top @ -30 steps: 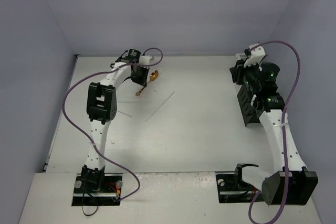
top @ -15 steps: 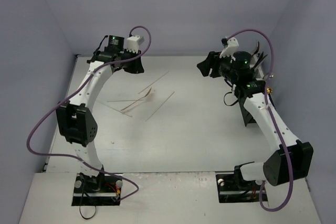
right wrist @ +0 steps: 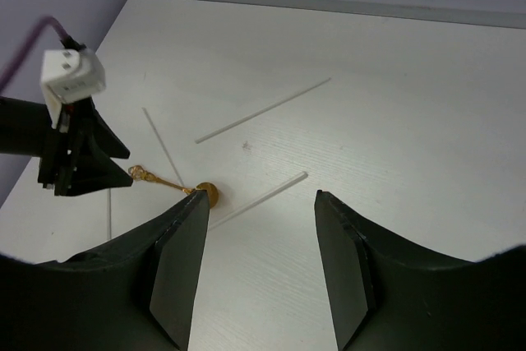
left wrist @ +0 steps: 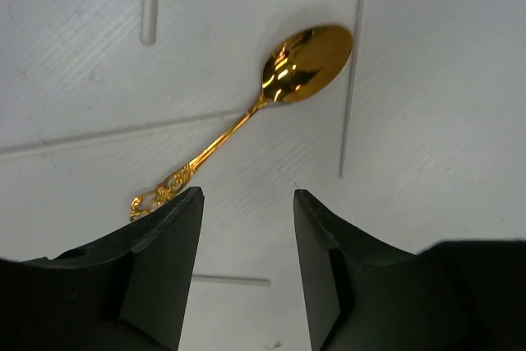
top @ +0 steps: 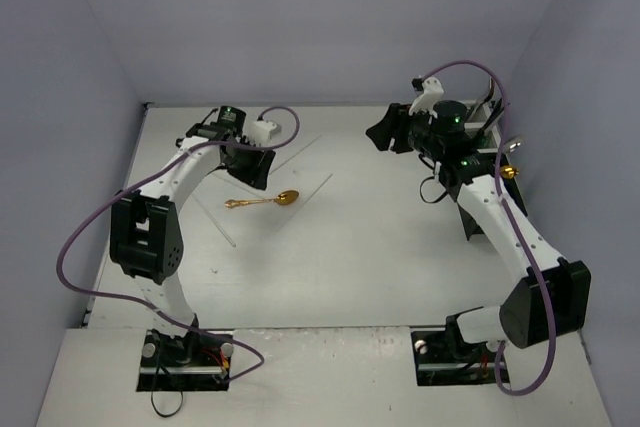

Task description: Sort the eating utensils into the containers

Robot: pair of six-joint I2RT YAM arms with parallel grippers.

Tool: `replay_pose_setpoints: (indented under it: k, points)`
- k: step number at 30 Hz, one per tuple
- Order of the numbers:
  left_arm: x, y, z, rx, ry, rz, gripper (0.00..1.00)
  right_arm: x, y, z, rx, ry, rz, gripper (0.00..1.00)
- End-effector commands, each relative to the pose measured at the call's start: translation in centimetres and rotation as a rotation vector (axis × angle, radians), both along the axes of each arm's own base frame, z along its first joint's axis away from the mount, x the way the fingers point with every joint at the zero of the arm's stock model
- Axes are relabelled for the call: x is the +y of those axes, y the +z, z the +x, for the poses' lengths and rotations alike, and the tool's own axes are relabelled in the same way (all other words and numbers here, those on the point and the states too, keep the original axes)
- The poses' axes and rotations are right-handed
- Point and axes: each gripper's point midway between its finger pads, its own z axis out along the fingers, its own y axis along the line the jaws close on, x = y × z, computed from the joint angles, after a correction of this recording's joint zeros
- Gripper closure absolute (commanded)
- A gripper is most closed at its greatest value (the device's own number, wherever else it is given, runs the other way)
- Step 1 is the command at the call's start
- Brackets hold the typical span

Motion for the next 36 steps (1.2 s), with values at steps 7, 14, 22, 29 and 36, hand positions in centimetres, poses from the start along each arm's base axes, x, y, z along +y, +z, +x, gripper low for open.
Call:
replay_pose_setpoints:
  k: [7,14,22,29,36]
  points:
    - [2.3,-3.8,-2.2,0.03,-0.381,0.184,0.55,-1.1,3.9,-2.4,-0.179,0.006,-0.04,0.48]
    - [1.8,-5.7,-1.4,0.055,-0.436,0.178,0.55,-1.5,4.1,-2.5,-0.187,0.0,-0.059,0.49]
    - [2.0,-6.9,0.5,0.051,-0.453,0.212,0.55,-1.6,4.3,-2.4,-0.187,-0.004,-0.069,0.49]
    - [1.8,-7.8,1.0,0.061,-0.469,0.21,0.57,-1.8,4.0,-2.4,-0.181,-0.006,-0.082,0.5]
    - [1.7,-8.7,-0.6,0.104,-0.477,0.188,0.63,-2.2,4.1,-2.3,-0.185,-0.012,-0.093,0.5]
